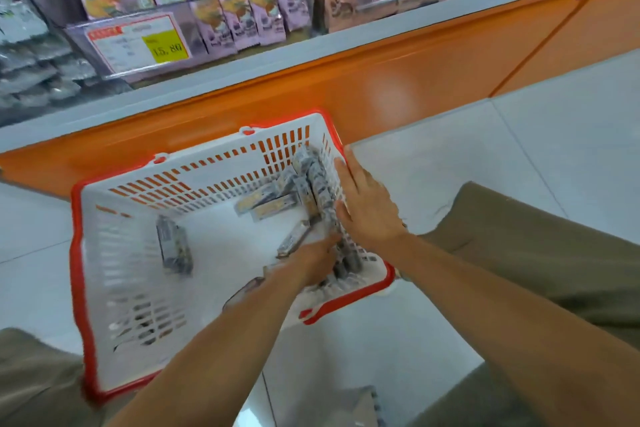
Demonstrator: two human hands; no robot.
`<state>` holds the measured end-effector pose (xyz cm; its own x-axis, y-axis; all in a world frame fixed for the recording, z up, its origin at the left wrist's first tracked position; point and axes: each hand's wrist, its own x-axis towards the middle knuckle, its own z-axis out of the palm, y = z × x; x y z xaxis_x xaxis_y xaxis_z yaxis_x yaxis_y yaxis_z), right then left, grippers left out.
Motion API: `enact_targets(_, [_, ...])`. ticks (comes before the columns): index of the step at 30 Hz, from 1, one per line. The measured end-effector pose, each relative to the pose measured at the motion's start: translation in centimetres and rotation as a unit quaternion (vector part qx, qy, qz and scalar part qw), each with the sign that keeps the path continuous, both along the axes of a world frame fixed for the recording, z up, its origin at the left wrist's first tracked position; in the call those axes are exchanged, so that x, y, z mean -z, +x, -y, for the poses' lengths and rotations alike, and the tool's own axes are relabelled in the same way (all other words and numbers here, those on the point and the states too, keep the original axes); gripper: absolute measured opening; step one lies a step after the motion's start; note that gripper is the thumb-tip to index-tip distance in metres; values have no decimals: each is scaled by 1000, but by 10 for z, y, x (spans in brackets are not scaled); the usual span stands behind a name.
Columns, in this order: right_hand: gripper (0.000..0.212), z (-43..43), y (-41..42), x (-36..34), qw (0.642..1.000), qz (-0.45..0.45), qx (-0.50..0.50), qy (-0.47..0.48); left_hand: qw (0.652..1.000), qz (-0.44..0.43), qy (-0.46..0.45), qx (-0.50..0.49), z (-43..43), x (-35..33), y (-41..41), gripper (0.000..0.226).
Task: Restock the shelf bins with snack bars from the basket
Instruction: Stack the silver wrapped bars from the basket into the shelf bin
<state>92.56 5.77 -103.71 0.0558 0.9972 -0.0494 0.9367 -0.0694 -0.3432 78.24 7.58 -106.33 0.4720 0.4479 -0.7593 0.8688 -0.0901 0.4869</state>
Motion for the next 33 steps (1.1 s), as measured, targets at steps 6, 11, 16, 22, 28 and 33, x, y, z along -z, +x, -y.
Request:
enact_targets(6, [63,1,2,3,1000,-2,-7,30,998,-45,-20,24,-4,12,15,42])
enact_targets(11, [64,1,1,2,1000,-5,-2,30,997,-42,37,-49,-17,12,-14,24])
enact_targets(16, [66,2,1,3,1000,-5,3,10,972,54,-3,-230,-31,-12,-61,16])
enact_targets(22, [79,-3,3,-5,998,18,-4,-55,921,146,-5,-360,-29,-57,-99,39])
enact_targets(28, [76,-19,-27,-49,999,-12,7,-34,873,217,48,-434,-31,-104,-132,35])
enact_targets(33, [59,-54,-82,-130,988,-48,-98,108,829,259,133,-477,-42,-163,-156,35])
